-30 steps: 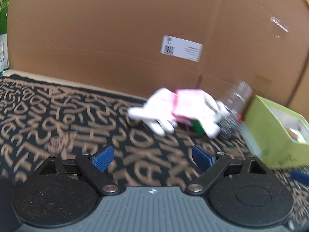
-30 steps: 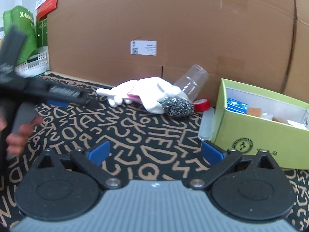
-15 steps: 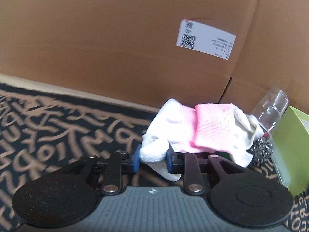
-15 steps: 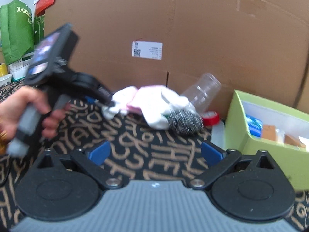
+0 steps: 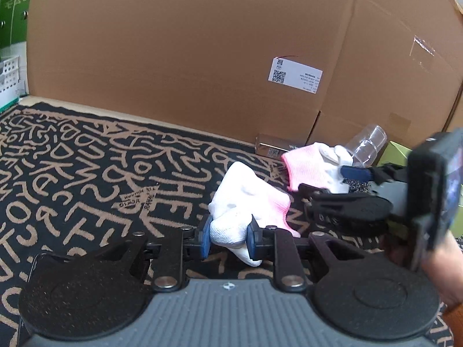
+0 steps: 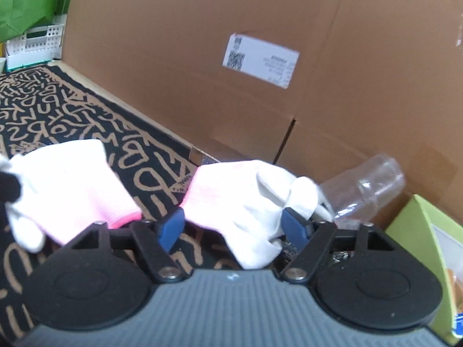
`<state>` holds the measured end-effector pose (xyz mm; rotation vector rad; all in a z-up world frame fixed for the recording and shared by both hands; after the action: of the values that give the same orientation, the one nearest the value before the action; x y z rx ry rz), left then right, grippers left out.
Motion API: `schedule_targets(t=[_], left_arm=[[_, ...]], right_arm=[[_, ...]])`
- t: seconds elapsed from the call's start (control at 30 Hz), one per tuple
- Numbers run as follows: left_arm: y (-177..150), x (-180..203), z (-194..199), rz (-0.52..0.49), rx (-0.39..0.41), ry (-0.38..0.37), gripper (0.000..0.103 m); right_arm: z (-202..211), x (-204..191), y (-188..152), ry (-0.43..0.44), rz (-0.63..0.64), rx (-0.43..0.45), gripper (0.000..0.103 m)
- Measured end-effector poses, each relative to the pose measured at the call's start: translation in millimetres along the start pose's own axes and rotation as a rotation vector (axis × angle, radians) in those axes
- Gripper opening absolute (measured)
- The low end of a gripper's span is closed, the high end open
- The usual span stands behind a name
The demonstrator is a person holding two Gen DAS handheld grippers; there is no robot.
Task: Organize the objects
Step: 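Grasp one white-pink glove with the right tool while the left tool grasps the other glove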
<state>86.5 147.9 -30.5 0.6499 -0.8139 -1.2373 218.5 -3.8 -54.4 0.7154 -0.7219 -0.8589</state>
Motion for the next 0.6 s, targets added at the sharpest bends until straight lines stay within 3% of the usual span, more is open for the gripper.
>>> schedule_targets(t=[0.07, 0.1, 0.3, 0.4, 0.6], left_arm=[[-1.8, -0.9, -3.9, -0.013, -0.013, -0.003, 0.025], [-3.2, -1.4, -4.9, -0.016, -0.02, -0.005, 0.025], [-10.9, -2.4, -5.6, -0.035, -0.045, -0.053, 0.025], [-18.0, 0.8, -1.9, -0.034, -0.072, -0.105, 0.025], [-43.2, 24.8, 11.7, -0.086, -0.128, -0.207, 0.025]], right_arm=[[-1.1, -2.1, 1.3, -0.025, 0.001, -0.008, 0.013], [2.1, -3.3, 2.7, -0.045, 0.008, -0.01, 0.009], [69.9, -9.6, -13.4, 0.047, -0.012, 0.03, 0.008], [111.6, -15.0, -36.5, 0.107, 0.014, -0.003, 0.008], [178.9, -9.4, -81.0, 0.101, 0.015, -0.087, 0.009]])
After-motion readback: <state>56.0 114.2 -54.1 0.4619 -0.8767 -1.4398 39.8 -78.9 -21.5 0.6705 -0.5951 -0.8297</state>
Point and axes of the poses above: each gripper's, at about its wrist camera, not at the fingertips, and z roughly against the way its jaws point, x to its right, y to its top, the point moved 1 cm from there along -z, roughly the way its jaws point, and after that the axes turned 3 degrees about y, right-handed, at the moved point
